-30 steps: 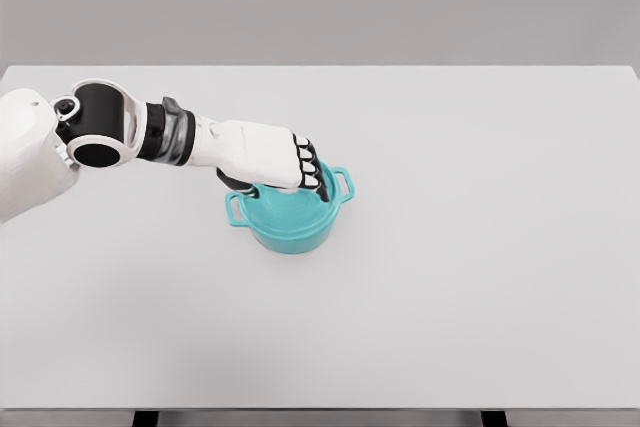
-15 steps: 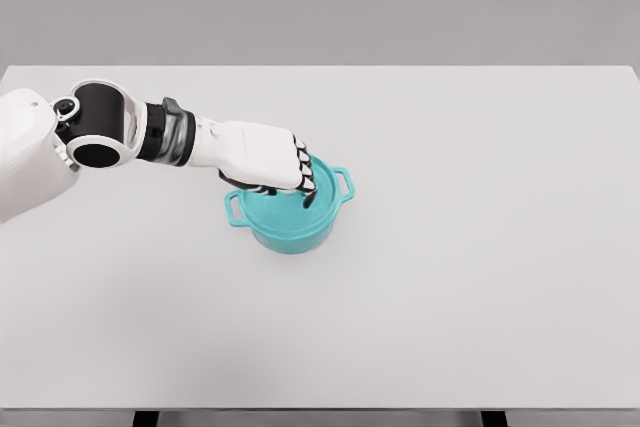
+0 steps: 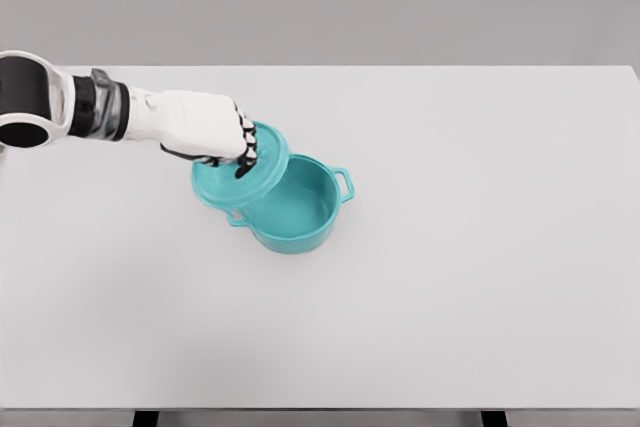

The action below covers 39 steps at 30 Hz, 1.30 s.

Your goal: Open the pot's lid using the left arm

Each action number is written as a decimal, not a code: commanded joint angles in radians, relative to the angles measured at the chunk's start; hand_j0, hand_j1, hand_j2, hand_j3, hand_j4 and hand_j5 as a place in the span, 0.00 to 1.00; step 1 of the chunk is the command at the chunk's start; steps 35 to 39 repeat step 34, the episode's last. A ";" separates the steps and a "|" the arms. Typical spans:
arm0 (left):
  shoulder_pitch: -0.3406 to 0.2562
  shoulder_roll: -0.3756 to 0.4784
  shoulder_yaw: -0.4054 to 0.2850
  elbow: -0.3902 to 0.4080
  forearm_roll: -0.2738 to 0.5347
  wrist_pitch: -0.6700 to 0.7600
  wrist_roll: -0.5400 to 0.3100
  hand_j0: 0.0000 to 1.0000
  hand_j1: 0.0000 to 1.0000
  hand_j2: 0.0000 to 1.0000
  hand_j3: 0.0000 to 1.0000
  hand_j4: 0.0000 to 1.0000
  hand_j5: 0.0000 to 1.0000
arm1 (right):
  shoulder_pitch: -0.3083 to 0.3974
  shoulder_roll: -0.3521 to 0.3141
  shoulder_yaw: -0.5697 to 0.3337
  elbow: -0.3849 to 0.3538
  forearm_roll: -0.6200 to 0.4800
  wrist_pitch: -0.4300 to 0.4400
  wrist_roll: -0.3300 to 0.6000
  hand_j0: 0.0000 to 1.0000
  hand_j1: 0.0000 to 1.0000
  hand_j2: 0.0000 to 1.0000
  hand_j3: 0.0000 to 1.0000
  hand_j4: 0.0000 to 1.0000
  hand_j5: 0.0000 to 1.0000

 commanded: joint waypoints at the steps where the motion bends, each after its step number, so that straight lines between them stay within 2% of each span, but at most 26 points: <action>1: -0.002 0.077 0.021 -0.018 0.004 0.002 0.001 0.41 0.41 0.41 0.41 0.41 0.41 | -0.002 0.000 0.000 0.000 0.000 0.000 0.000 1.00 1.00 1.00 1.00 1.00 1.00; 4: 0.002 0.103 0.021 -0.014 -0.007 0.002 0.000 0.41 0.41 0.41 0.41 0.41 0.41 | -0.002 0.000 0.000 0.000 0.000 0.000 0.000 1.00 1.00 1.00 1.00 1.00 1.00; 6: 0.005 0.118 0.021 -0.006 -0.047 0.002 -0.002 0.41 0.41 0.41 0.41 0.41 0.41 | -0.002 0.000 0.000 0.000 0.000 0.000 0.000 1.00 1.00 1.00 1.00 1.00 1.00; 12: 0.011 0.112 0.013 0.088 -0.099 0.002 -0.002 0.44 0.44 0.44 0.44 0.44 0.44 | 0.000 0.000 0.000 0.000 0.000 0.000 0.000 1.00 1.00 1.00 1.00 1.00 1.00; 13: 0.011 0.107 0.010 0.101 -0.099 0.002 -0.002 0.49 0.49 0.49 0.49 0.49 0.49 | 0.000 0.000 0.000 0.000 0.000 0.000 0.000 1.00 1.00 1.00 1.00 1.00 1.00; 14: 0.011 0.104 0.009 0.120 -0.098 0.002 0.000 0.59 0.59 0.59 0.59 0.59 0.59 | -0.002 0.000 0.000 0.000 0.000 0.000 0.000 1.00 1.00 1.00 1.00 1.00 1.00; 15: 0.015 0.101 0.010 0.126 -0.095 0.002 0.001 0.81 0.81 0.81 0.81 0.81 0.81 | -0.002 0.000 0.000 0.000 0.000 0.000 0.000 1.00 1.00 1.00 1.00 1.00 1.00; 16: 0.018 0.098 0.009 0.127 -0.095 0.002 0.001 0.90 0.90 0.90 0.90 0.90 0.90 | -0.002 0.000 0.000 0.000 0.000 0.000 0.000 1.00 1.00 1.00 1.00 1.00 1.00; 18: 0.023 0.092 0.009 0.129 -0.095 0.002 0.001 0.99 0.99 0.99 0.99 0.99 0.99 | -0.002 0.000 0.000 0.000 0.000 0.000 0.000 1.00 1.00 1.00 1.00 1.00 1.00; 22: 0.026 0.098 0.009 0.129 -0.088 0.002 0.003 1.00 1.00 1.00 1.00 1.00 1.00 | -0.002 0.000 0.000 0.000 0.000 0.000 0.000 1.00 1.00 1.00 1.00 1.00 1.00; 26: 0.026 0.092 0.009 0.198 -0.072 0.002 0.004 1.00 1.00 1.00 1.00 1.00 1.00 | -0.002 0.000 0.000 0.000 0.000 0.000 -0.001 1.00 1.00 1.00 1.00 1.00 1.00; 28: 0.026 0.097 0.010 0.201 -0.070 0.002 0.004 1.00 1.00 1.00 1.00 1.00 1.00 | -0.002 0.000 0.000 0.000 0.000 0.000 0.000 1.00 1.00 1.00 1.00 1.00 1.00; 29: 0.035 0.116 0.016 0.216 -0.043 0.002 0.009 1.00 1.00 1.00 1.00 1.00 1.00 | -0.002 0.000 0.000 0.000 0.000 0.000 -0.001 1.00 1.00 1.00 1.00 1.00 1.00; 31: 0.055 0.181 0.019 0.275 0.155 0.002 0.012 1.00 1.00 1.00 1.00 1.00 1.00 | -0.002 0.000 0.000 0.000 0.000 0.000 -0.001 1.00 1.00 1.00 1.00 1.00 1.00; 32: 0.066 0.190 0.019 0.293 0.203 0.002 0.012 1.00 1.00 1.00 1.00 1.00 1.00 | -0.002 0.000 0.000 0.000 0.000 0.000 0.000 1.00 1.00 1.00 1.00 1.00 1.00; 34: 0.068 0.179 0.019 0.333 0.208 0.002 0.013 1.00 1.00 1.00 1.00 1.00 1.00 | -0.002 0.000 0.000 0.000 0.000 0.000 -0.001 1.00 1.00 1.00 1.00 1.00 1.00; 39: 0.068 0.179 0.019 0.333 0.208 0.002 0.013 1.00 1.00 1.00 1.00 1.00 1.00 | -0.002 0.000 0.000 0.000 0.000 0.000 -0.001 1.00 1.00 1.00 1.00 1.00 1.00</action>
